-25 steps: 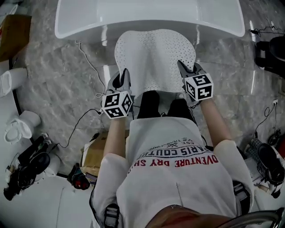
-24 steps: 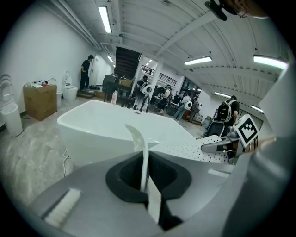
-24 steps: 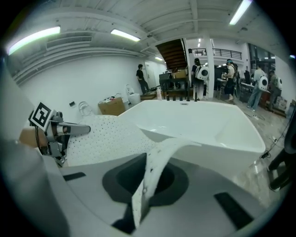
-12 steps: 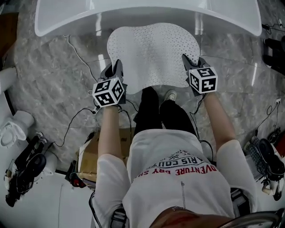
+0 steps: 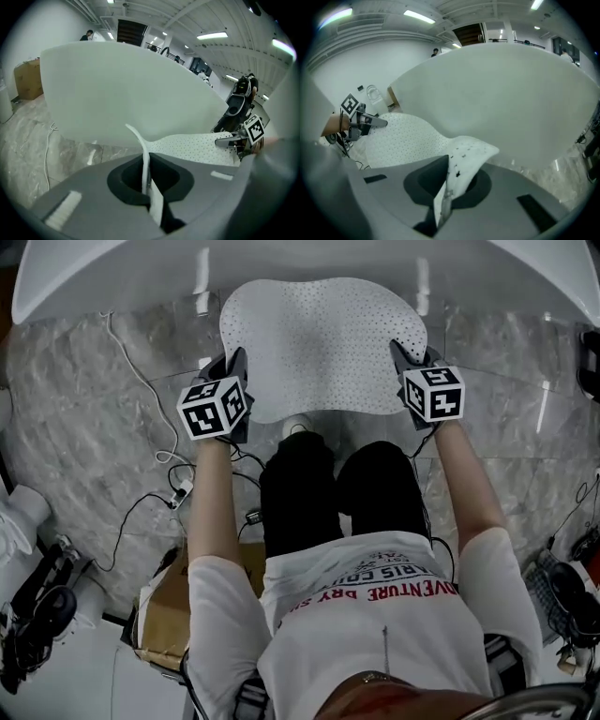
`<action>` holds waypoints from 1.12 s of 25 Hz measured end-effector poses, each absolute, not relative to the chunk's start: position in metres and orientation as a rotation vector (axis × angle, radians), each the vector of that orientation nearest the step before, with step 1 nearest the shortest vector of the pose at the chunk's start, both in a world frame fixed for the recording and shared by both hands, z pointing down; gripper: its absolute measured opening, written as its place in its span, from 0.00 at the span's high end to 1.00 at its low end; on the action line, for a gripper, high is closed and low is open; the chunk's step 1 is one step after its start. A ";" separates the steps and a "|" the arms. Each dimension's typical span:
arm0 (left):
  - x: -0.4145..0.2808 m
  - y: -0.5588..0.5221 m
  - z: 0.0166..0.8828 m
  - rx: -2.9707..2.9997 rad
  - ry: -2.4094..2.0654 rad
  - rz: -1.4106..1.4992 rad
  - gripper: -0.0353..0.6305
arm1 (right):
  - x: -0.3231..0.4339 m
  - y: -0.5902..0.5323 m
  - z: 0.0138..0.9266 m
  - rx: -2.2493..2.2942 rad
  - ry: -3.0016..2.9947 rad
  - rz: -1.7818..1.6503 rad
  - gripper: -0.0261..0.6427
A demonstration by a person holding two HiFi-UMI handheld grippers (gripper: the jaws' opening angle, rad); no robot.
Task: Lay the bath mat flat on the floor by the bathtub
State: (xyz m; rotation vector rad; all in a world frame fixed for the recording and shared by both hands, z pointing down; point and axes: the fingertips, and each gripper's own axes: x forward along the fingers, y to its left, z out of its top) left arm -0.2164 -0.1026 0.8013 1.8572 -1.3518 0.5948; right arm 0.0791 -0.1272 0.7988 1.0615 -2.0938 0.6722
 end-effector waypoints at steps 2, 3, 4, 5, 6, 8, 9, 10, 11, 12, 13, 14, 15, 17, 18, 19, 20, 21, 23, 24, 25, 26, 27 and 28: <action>-0.215 -0.107 0.837 1.867 -1.344 0.601 0.92 | 0.082 -0.132 0.834 1.068 -2.086 0.659 0.93; -0.215 -0.110 0.854 1.874 -1.342 0.604 0.92 | 0.083 -0.134 0.850 1.070 -2.082 0.653 0.93; -0.214 -0.112 0.869 1.883 -1.339 0.610 0.92 | 0.086 -0.137 0.865 1.073 -2.078 0.649 0.93; -0.213 -0.115 0.884 1.894 -1.336 0.620 0.92 | 0.089 -0.138 0.879 1.075 -2.073 0.647 0.93; -0.213 -0.117 0.898 1.904 -1.332 0.632 0.92 | 0.092 -0.140 0.894 1.078 -2.068 0.647 0.93; -0.214 -0.122 0.922 1.916 -1.327 0.652 0.92 | 0.099 -0.146 0.920 1.081 -2.057 0.649 0.93; -0.215 -0.124 0.934 1.916 -1.327 0.658 0.92 | 0.102 -0.149 0.932 1.081 -2.052 0.650 0.93; -0.217 -0.125 0.944 1.916 -1.327 0.664 0.92 | 0.105 -0.151 0.943 1.081 -2.048 0.653 0.93; -0.217 -0.127 0.954 1.916 -1.326 0.671 0.92 | 0.109 -0.153 0.953 1.082 -2.042 0.656 0.93; -0.218 -0.129 0.963 1.917 -1.326 0.678 0.92 | 0.112 -0.154 0.962 1.084 -2.034 0.661 0.93; -0.219 -0.131 0.971 1.918 -1.327 0.687 0.92 | 0.114 -0.154 0.971 1.084 -2.024 0.665 0.93; -0.221 -0.132 0.977 1.916 -1.331 0.696 0.92 | 0.116 -0.153 0.978 1.082 -2.013 0.666 0.93; -0.222 -0.134 0.983 1.912 -1.336 0.705 0.92 | 0.118 -0.153 0.985 1.077 -1.998 0.661 0.93; -0.224 -0.138 0.994 1.903 -1.343 0.724 0.92 | 0.125 -0.151 0.999 1.054 -1.961 0.643 0.93; -0.226 -0.139 0.999 1.901 -1.344 0.739 0.92 | 0.129 -0.151 1.006 1.040 -1.938 0.636 0.93; -0.228 -0.140 1.005 1.900 -1.346 0.760 0.92 | 0.133 -0.150 1.014 1.025 -1.915 0.633 0.93; -0.230 -0.140 1.011 1.899 -1.347 0.786 0.92 | 0.137 -0.149 1.022 1.013 -1.893 0.633 0.93; -0.232 -0.140 1.018 1.897 -1.348 0.812 0.92 | 0.141 -0.148 1.031 1.004 -1.873 0.633 0.93; -0.235 -0.141 1.032 1.888 -1.353 0.846 0.92 | 0.152 -0.148 1.047 0.997 -1.838 0.632 0.93; -0.237 -0.141 1.040 1.876 -1.360 0.854 0.92 | 0.158 -0.149 1.054 0.997 -1.821 0.630 0.93; -0.240 -0.141 1.048 1.855 -1.373 0.861 0.92 | 0.163 -0.151 1.060 0.997 -1.805 0.626 0.93; -0.246 -0.141 1.056 1.822 -1.393 0.873 0.92 | 0.167 -0.152 1.067 0.997 -1.790 0.624 0.93; -0.253 -0.140 1.064 1.782 -1.415 0.890 0.92 | 0.171 -0.153 1.073 0.997 -1.776 0.624 0.93; -0.260 -0.139 1.073 1.740 -1.437 0.909 0.92 | 0.175 -0.153 1.080 0.998 -1.762 0.628 0.93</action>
